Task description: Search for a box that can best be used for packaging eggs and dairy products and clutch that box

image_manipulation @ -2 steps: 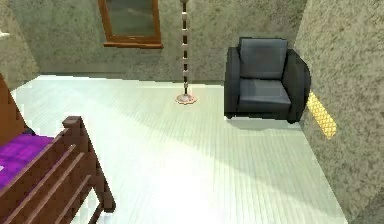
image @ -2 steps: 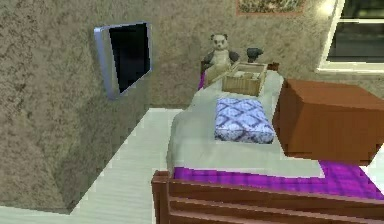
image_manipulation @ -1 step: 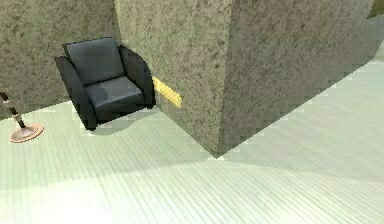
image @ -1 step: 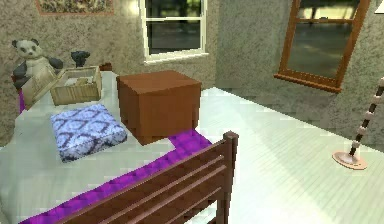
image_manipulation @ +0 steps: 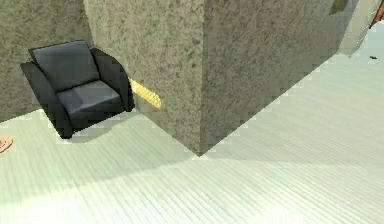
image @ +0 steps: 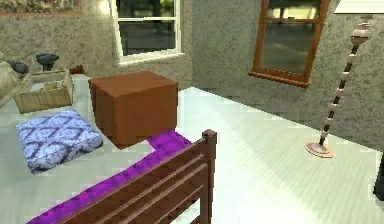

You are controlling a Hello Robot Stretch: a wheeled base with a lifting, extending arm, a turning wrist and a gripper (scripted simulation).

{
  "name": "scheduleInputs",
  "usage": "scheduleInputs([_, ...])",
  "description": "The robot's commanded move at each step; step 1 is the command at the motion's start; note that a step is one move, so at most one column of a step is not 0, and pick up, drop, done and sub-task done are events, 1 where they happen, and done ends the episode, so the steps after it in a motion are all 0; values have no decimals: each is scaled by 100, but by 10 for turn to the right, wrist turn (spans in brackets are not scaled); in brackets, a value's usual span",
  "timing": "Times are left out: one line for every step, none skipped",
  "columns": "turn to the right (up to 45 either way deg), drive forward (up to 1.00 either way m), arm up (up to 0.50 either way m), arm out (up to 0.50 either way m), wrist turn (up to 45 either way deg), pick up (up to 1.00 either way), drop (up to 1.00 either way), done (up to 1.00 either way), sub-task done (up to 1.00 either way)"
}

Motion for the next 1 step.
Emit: scheduleInputs([0, 40, 0, 0, 0, 0, 0, 0, 0])
